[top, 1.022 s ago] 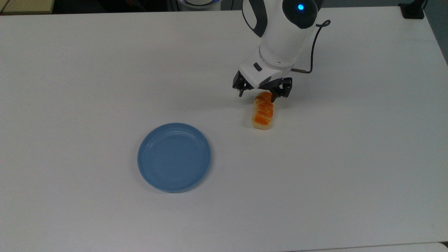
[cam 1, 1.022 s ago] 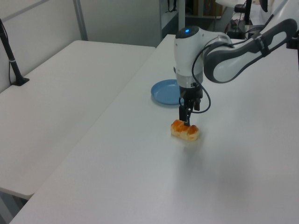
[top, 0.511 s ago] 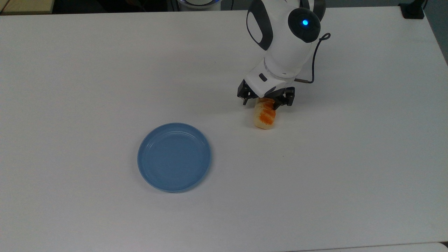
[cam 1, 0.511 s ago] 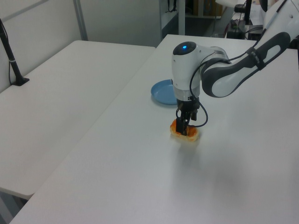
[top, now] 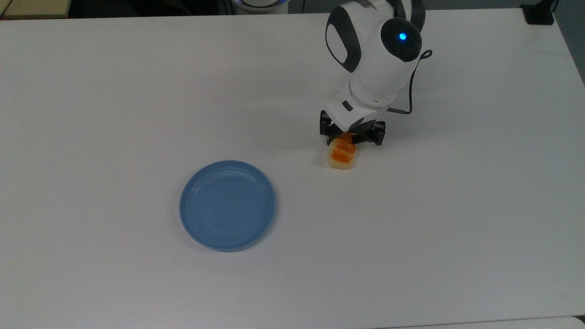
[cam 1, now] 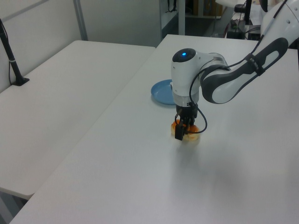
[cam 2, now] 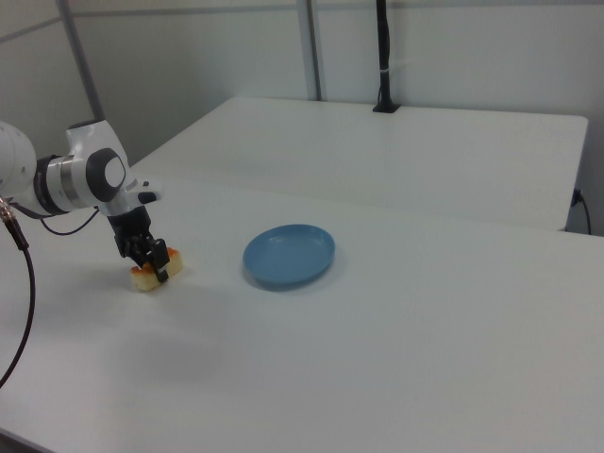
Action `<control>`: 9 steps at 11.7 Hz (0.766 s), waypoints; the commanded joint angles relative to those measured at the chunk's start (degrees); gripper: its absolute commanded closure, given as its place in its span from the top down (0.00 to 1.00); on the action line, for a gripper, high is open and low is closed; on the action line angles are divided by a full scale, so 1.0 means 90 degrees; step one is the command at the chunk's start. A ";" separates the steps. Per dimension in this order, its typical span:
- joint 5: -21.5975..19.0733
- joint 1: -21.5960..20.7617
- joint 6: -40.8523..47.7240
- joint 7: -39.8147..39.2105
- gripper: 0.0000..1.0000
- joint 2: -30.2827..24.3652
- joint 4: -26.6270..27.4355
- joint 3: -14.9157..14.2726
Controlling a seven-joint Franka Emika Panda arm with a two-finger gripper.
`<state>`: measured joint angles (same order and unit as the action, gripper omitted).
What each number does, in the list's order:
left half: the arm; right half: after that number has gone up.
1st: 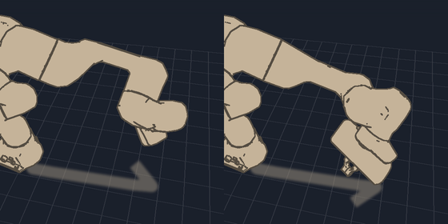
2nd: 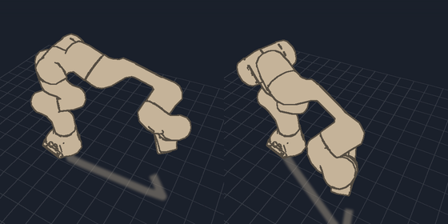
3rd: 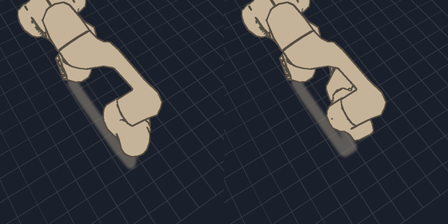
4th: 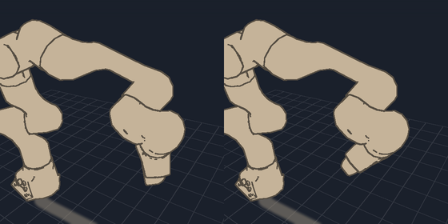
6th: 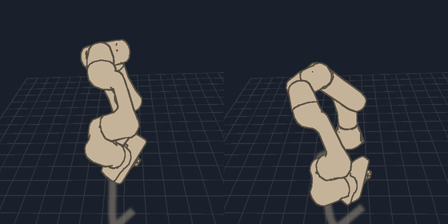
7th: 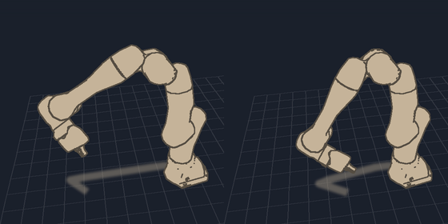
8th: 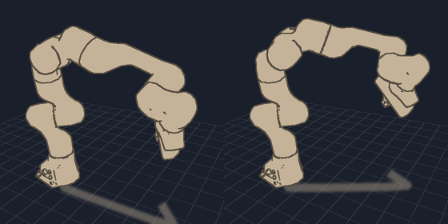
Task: Put the bread on a plate
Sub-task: 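Lower the gripper around the bread roll and close on it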
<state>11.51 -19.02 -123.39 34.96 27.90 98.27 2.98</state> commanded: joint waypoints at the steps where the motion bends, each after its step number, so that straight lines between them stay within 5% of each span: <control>1: 0.0147 -0.0016 -0.0206 0.0178 0.30 -0.0014 0.0057 0.0010; 9: 0.0079 0.0335 -0.0118 -0.0084 0.29 -0.0239 -0.0225 0.0010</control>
<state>11.77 -17.82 -123.64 35.07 27.41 95.98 2.93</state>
